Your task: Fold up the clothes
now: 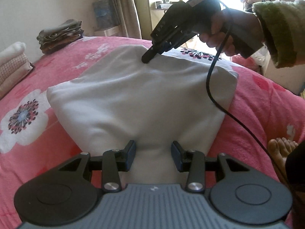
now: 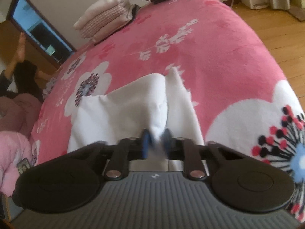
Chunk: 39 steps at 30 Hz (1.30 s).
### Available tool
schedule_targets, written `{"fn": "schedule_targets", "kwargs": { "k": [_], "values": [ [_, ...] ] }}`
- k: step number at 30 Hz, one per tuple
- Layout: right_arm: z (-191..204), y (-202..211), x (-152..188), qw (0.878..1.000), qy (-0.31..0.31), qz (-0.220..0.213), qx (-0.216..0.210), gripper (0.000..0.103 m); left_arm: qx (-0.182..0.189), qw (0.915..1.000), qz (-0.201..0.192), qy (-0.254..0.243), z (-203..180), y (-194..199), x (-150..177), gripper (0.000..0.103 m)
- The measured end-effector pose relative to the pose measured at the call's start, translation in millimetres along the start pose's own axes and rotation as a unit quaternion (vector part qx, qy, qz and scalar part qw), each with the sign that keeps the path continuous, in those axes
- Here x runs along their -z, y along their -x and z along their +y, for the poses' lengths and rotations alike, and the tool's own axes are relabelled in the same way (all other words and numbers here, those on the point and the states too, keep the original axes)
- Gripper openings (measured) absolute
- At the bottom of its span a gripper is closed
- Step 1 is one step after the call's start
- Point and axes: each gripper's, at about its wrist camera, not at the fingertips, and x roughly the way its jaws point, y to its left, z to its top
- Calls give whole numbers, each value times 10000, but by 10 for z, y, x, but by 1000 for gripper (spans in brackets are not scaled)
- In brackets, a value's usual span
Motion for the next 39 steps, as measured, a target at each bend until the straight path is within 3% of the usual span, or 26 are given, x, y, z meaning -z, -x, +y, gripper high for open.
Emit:
{"fn": "schedule_targets", "kwargs": {
  "k": [5,12,16,18,21,23,25,27,29,31,34,38,39],
  "values": [
    [114,197,72,9975,194,-515,438,6,170,9998,-32,24,-3,19,15,42],
    [-107,-20,212,9966,-16,-441,690,5,421,9990,-118,52,16,-16,49,45],
    [28,153,121,9949,79,-279,969,21,548,9981,-205,209,52,-45,53,46],
    [181,311,60,9908,438,-329,1238,22,616,9974,-246,274,75,-51,64,46],
    [519,457,12,9773,1364,-728,1449,22,724,9963,-302,362,117,-61,80,47],
    [738,320,-27,9702,1963,-645,1268,20,783,9954,-330,438,134,-65,89,47],
    [699,4,-45,9626,2205,-423,1513,18,834,9946,-358,507,141,-68,97,48],
    [645,-323,-64,9534,2424,-192,1788,10,861,9939,-398,554,135,-68,107,48],
    [415,-454,-126,9577,2076,-247,1975,11,867,9936,-439,571,113,-50,128,48],
    [443,-390,-237,9574,1856,-400,2175,9,888,9932,-469,595,115,-51,144,48],
    [843,-216,-236,9426,2564,-687,2027,9,945,9922,-494,646,133,-54,151,49],
    [1281,-344,-165,9488,3106,-238,525,9,1121,9881,-523,910,206,-68,160,49],
    [1295,-493,-140,9470,3172,-54,499,8,1142,9875,-535,946,212,-70,167,49]
  ]
}}
